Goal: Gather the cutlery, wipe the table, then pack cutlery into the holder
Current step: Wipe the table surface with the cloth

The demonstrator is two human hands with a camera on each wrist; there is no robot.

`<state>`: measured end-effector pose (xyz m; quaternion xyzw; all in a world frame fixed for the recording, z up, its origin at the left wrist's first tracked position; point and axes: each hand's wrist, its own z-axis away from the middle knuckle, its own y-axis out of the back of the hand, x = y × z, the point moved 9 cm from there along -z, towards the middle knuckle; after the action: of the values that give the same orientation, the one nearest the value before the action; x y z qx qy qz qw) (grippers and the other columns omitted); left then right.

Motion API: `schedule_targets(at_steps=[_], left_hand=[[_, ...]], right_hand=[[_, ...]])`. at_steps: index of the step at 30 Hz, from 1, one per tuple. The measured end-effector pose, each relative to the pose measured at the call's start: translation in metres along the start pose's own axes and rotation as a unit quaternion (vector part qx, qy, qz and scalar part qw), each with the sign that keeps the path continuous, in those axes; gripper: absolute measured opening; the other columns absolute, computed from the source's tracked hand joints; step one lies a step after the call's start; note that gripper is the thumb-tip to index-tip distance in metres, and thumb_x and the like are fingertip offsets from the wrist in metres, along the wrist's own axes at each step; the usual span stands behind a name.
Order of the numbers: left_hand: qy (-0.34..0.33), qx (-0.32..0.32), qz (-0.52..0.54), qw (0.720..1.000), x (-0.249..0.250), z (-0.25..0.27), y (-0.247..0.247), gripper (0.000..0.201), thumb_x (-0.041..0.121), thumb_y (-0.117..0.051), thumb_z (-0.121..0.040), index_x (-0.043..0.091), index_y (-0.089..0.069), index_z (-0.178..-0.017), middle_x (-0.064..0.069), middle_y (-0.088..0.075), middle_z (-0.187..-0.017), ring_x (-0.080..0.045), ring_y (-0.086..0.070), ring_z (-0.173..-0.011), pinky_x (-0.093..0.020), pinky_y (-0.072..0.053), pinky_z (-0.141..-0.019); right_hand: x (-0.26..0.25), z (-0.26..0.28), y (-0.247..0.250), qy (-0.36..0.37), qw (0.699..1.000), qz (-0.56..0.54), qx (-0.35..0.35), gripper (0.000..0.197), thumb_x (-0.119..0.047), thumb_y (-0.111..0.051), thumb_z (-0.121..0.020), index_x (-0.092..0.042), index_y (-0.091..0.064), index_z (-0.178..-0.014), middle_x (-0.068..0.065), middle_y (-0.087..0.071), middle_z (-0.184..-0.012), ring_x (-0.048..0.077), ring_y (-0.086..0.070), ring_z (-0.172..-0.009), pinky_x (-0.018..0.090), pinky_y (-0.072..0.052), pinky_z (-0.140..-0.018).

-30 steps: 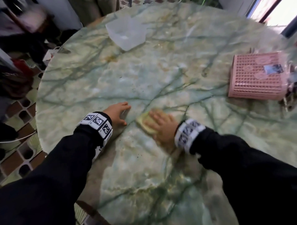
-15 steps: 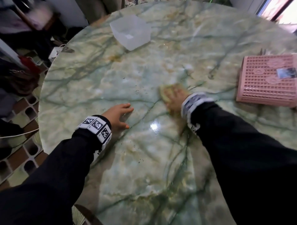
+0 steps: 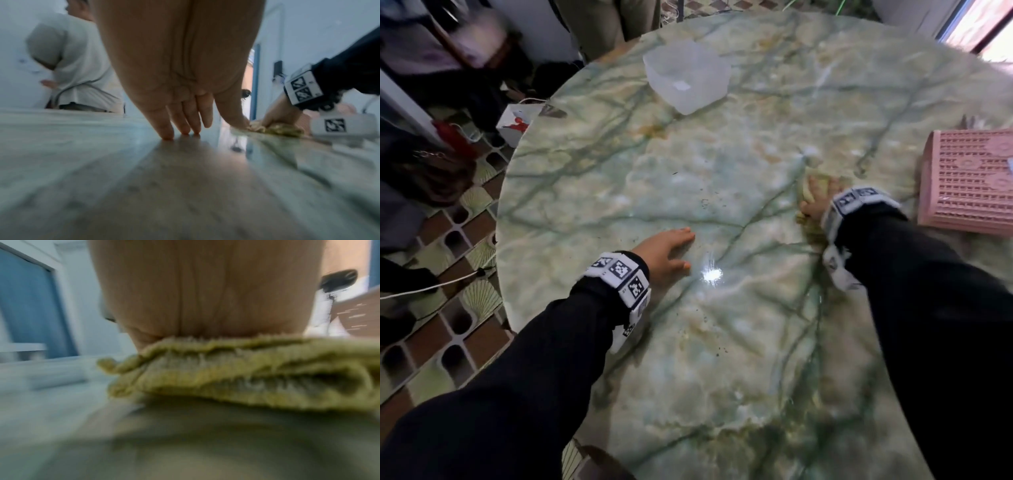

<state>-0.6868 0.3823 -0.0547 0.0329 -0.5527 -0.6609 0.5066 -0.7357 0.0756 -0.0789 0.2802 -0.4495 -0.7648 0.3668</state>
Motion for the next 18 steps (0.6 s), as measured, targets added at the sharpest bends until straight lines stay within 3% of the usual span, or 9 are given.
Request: schedule_targets(at_steps=[1,4,6,8,9,11,14,16,18], left_hand=[[0.008,0.015,0.059,0.998,-0.005,0.001,0.007,0.06,0.016,-0.062,-0.087,0.017,-0.037,-0.141,-0.003,-0.04,-0.146,-0.017,-0.035,-0.136,-0.024,-0.024,-0.11],[0.0,0.088,0.132,0.987,-0.022,0.005,0.043,0.048,0.01,-0.062,-0.087,0.016,-0.05,-0.133,-0.007,-0.055,-0.131,-0.02,-0.048,-0.126,-0.029,-0.036,-0.105],[-0.012,0.118,0.157,0.98,-0.04,0.009,0.066,0.043,0.005,-0.062,-0.086,0.012,-0.055,-0.128,-0.009,-0.057,-0.13,-0.022,-0.05,-0.124,-0.03,-0.038,-0.103],[-0.014,0.116,0.148,0.982,-0.06,0.013,0.084,0.043,0.004,-0.062,-0.085,0.012,-0.056,-0.127,-0.008,-0.056,-0.13,-0.021,-0.05,-0.123,-0.029,-0.038,-0.103],[-0.014,0.107,0.128,0.986,-0.07,0.015,0.091,0.043,0.004,-0.062,-0.085,0.013,-0.056,-0.127,-0.008,-0.055,-0.131,-0.021,-0.049,-0.123,-0.029,-0.037,-0.102],[-0.018,0.081,0.076,0.994,-0.088,0.02,0.098,0.045,0.005,-0.064,-0.084,0.014,-0.056,-0.127,-0.008,-0.052,-0.134,-0.021,-0.047,-0.125,-0.027,-0.034,-0.103],[-0.037,0.038,-0.023,0.998,-0.105,0.027,0.099,0.053,0.003,-0.065,-0.083,0.013,-0.05,-0.132,-0.006,-0.047,-0.14,-0.02,-0.042,-0.13,-0.019,-0.026,-0.103],[-0.055,0.005,-0.074,0.996,-0.114,0.031,0.094,0.06,0.005,-0.065,-0.083,0.014,-0.044,-0.138,-0.004,-0.038,-0.147,-0.018,-0.036,-0.135,-0.018,-0.022,-0.104],[-0.062,-0.028,-0.097,0.993,-0.123,0.032,0.089,0.066,0.007,-0.066,-0.082,0.015,-0.037,-0.141,-0.004,-0.029,-0.152,-0.018,-0.03,-0.139,-0.02,-0.021,-0.107]], right_hand=[[-0.038,0.005,-0.008,0.042,0.999,0.017,-0.017,0.067,-0.053,-0.035,-0.086,-0.024,-0.024,-0.146,0.014,-0.016,-0.155,0.037,-0.02,-0.14,0.051,-0.017,-0.115],[-0.17,0.067,-0.05,0.223,0.967,0.091,0.085,0.059,-0.043,-0.035,-0.093,-0.026,-0.018,-0.147,0.015,-0.024,-0.153,0.04,-0.023,-0.14,0.054,-0.026,-0.109],[-0.22,0.155,-0.097,0.288,0.95,0.124,-0.005,0.064,-0.048,-0.032,-0.091,-0.037,-0.004,-0.148,0.005,0.004,-0.158,0.028,0.001,-0.146,0.052,-0.014,-0.113],[-0.214,0.223,-0.129,0.331,0.929,0.136,-0.095,0.07,-0.058,-0.015,-0.081,-0.041,0.006,-0.146,-0.007,0.027,-0.151,0.017,0.021,-0.141,0.048,-0.003,-0.115],[-0.196,0.236,-0.126,0.318,0.928,0.151,-0.123,0.07,-0.058,-0.014,-0.082,-0.04,0.009,-0.145,-0.009,0.034,-0.146,0.014,0.026,-0.138,0.047,-0.002,-0.115],[-0.141,0.209,-0.116,0.215,0.951,0.157,-0.157,0.067,-0.046,-0.029,-0.096,-0.033,0.013,-0.145,-0.005,0.034,-0.148,0.016,0.023,-0.141,0.046,-0.004,-0.116],[-0.065,0.135,-0.072,-0.026,0.996,0.054,-0.064,0.069,-0.039,-0.036,-0.097,-0.025,0.009,-0.148,0.006,0.017,-0.156,0.027,0.011,-0.145,0.045,-0.005,-0.118],[-0.081,0.114,-0.062,-0.088,0.996,0.026,-0.002,0.067,-0.046,-0.031,-0.093,-0.025,-0.001,-0.149,0.014,0.007,-0.157,0.031,0.003,-0.145,0.044,-0.005,-0.118],[-0.16,0.116,-0.07,-0.032,0.998,0.035,0.036,0.081,-0.059,-0.014,-0.075,-0.027,-0.016,-0.148,0.018,-0.007,-0.156,0.034,-0.012,-0.144,0.043,-0.014,-0.116]])
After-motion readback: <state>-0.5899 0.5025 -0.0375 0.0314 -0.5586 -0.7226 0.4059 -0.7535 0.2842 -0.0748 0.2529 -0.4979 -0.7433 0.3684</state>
